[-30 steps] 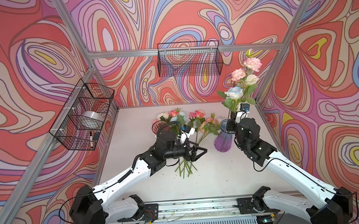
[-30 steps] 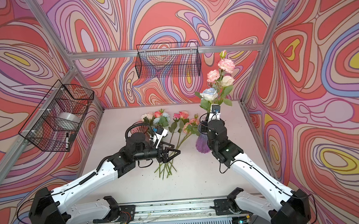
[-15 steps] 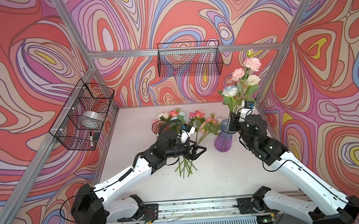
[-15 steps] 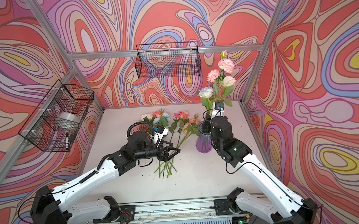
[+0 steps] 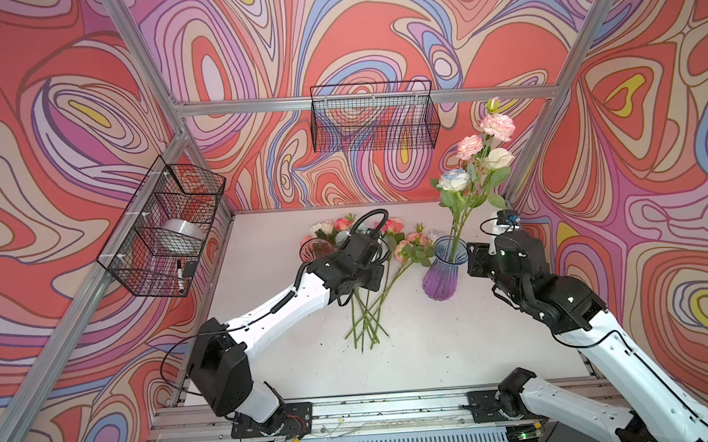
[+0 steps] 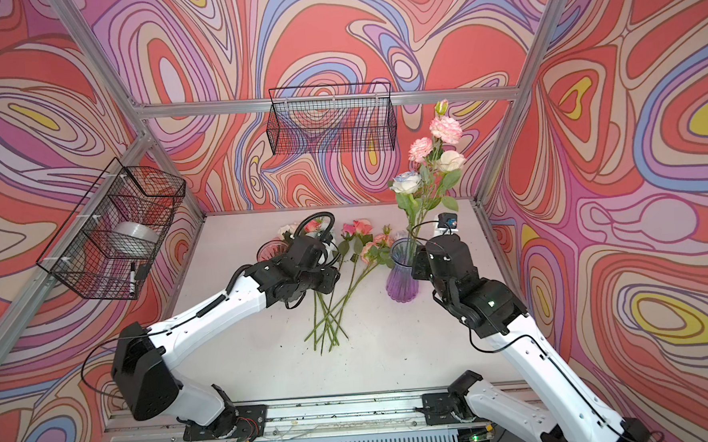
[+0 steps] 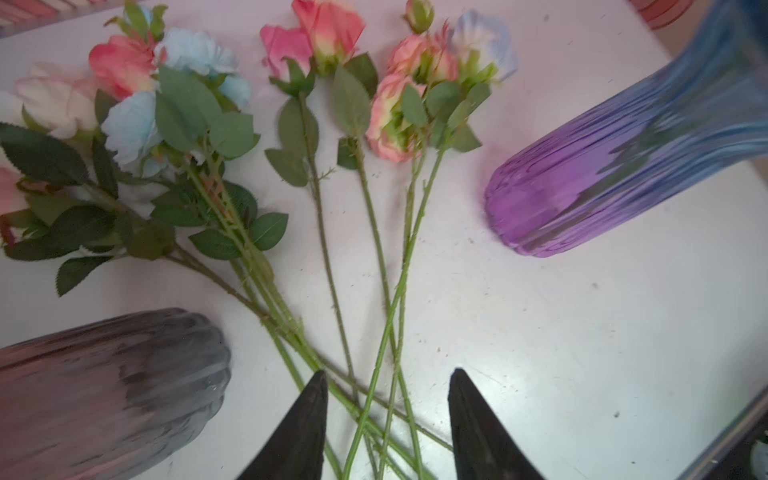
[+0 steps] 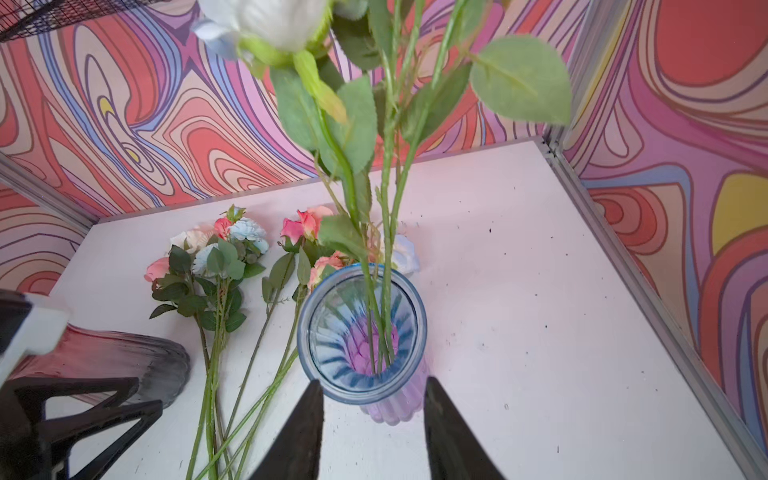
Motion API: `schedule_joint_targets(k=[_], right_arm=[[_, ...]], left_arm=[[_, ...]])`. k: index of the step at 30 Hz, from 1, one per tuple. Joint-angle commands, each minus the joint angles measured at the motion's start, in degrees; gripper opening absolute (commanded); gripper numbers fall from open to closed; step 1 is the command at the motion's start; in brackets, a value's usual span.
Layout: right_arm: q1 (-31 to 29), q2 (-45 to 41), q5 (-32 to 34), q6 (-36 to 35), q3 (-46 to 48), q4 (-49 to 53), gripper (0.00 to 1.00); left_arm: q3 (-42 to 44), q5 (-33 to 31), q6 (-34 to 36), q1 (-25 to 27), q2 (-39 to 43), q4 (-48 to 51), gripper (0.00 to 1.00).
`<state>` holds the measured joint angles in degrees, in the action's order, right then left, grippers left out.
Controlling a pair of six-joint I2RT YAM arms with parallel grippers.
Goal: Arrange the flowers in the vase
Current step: 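Open the right gripper and draw it back beside the purple vase, then lift a white rose from the bundle with the left gripper while the right gripper approaches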
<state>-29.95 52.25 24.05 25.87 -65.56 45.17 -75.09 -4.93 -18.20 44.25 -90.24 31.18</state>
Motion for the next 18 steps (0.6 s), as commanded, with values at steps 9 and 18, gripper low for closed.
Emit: schedule_joint_targets(k=[9,18], right_arm=[[0.28,-4.37,-11.95,10.56,10.74,3.78,0.35],[0.28,-7.15,-16.64,10.56,13.16,4.16,0.35]], left_arm=[[-8.81,-0.73,5.85,3.33,-18.01,13.21,0.45],[-19.59,-6.74,6.18,3.29,-29.80,16.82,0.37]])
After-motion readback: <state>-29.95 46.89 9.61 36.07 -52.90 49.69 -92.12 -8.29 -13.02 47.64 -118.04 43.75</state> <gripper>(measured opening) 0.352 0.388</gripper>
